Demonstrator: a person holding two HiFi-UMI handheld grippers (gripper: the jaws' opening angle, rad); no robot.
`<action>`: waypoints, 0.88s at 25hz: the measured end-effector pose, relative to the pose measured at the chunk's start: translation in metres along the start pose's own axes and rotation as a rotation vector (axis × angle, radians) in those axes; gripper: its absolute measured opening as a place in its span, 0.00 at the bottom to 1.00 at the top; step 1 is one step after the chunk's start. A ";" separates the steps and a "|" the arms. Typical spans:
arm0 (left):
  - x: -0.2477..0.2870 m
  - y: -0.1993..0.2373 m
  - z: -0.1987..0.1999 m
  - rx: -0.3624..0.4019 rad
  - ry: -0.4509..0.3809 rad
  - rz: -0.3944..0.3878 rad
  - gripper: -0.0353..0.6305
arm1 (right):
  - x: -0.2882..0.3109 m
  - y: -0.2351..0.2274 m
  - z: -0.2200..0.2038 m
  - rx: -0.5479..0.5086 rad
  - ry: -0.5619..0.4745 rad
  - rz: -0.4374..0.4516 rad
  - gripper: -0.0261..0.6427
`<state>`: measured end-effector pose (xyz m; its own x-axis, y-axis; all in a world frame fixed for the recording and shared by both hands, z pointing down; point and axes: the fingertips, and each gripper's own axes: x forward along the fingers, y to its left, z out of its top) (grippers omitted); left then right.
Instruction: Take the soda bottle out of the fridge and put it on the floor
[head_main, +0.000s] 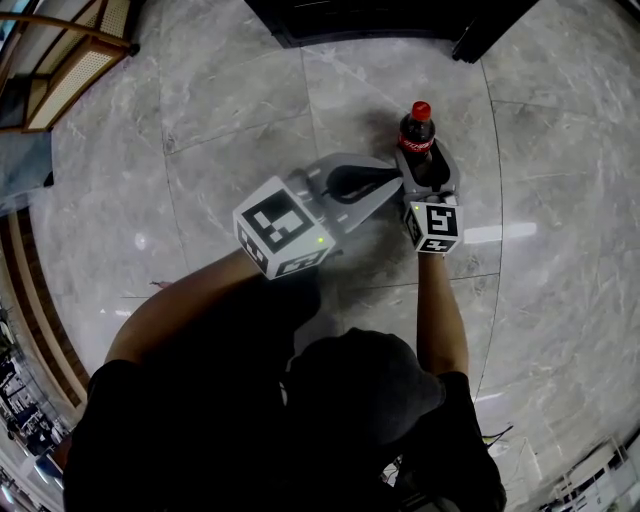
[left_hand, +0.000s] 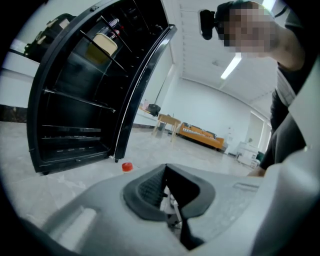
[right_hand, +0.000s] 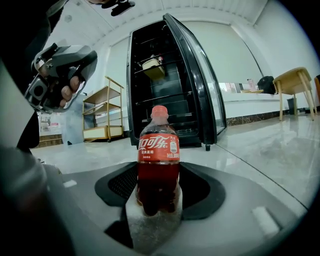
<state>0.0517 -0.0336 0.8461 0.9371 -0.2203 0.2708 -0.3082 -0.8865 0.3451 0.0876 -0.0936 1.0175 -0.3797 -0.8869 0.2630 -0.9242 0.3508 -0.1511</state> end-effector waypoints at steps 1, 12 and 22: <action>0.000 0.000 0.000 -0.001 -0.001 -0.001 0.06 | -0.001 0.000 0.000 -0.004 -0.001 -0.005 0.42; 0.002 -0.004 -0.001 -0.004 0.001 -0.007 0.06 | -0.018 -0.003 -0.007 0.048 0.011 -0.039 0.43; 0.003 -0.007 -0.007 -0.006 0.008 -0.002 0.06 | -0.017 0.010 -0.017 -0.028 0.073 -0.007 0.44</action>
<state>0.0558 -0.0249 0.8513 0.9362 -0.2152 0.2778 -0.3075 -0.8844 0.3512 0.0845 -0.0701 1.0279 -0.3739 -0.8655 0.3333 -0.9274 0.3535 -0.1225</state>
